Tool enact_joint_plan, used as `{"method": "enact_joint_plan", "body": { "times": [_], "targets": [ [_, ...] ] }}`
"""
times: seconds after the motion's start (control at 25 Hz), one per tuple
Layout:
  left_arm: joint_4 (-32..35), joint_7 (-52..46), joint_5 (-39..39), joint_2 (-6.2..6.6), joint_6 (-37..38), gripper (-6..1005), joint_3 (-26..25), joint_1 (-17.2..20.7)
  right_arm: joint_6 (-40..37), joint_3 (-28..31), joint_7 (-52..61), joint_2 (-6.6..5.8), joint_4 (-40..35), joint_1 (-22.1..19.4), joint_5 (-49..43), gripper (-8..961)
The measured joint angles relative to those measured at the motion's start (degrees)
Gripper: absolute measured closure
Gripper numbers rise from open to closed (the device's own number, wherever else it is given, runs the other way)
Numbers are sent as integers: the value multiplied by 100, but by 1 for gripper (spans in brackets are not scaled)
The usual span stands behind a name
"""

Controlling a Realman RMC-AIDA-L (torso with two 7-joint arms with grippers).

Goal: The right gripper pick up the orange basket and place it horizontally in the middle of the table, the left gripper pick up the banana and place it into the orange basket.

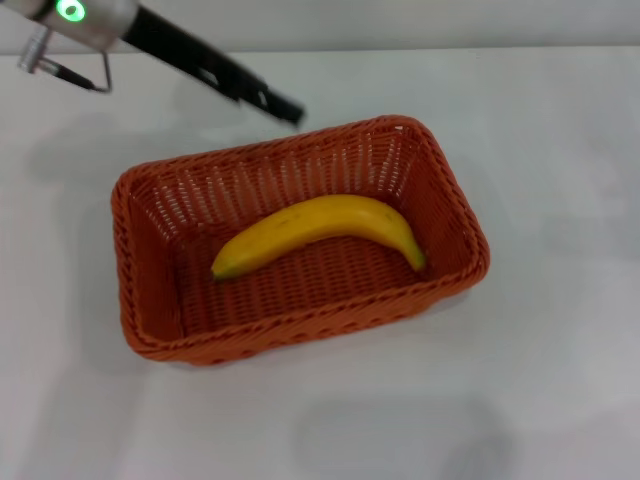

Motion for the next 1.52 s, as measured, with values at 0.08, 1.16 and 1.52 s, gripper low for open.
{"method": "enact_joint_plan", "body": {
  "times": [0.08, 1.16, 1.52],
  "targets": [
    [-262, 19, -809, -11, -174, 125, 0, 304, -13, 0, -1, 0, 0, 4, 0, 94],
    [3386, 7492, -11969, -721, -1197, 120, -17, 4978, -1203, -238, 14, -46, 0, 318, -54, 94],
    [3493, 7997, -12163, -713, -2108, 121, -17, 4787, -1210, -445, 7, -43, 2, 417, -55, 94]
  ]
}}
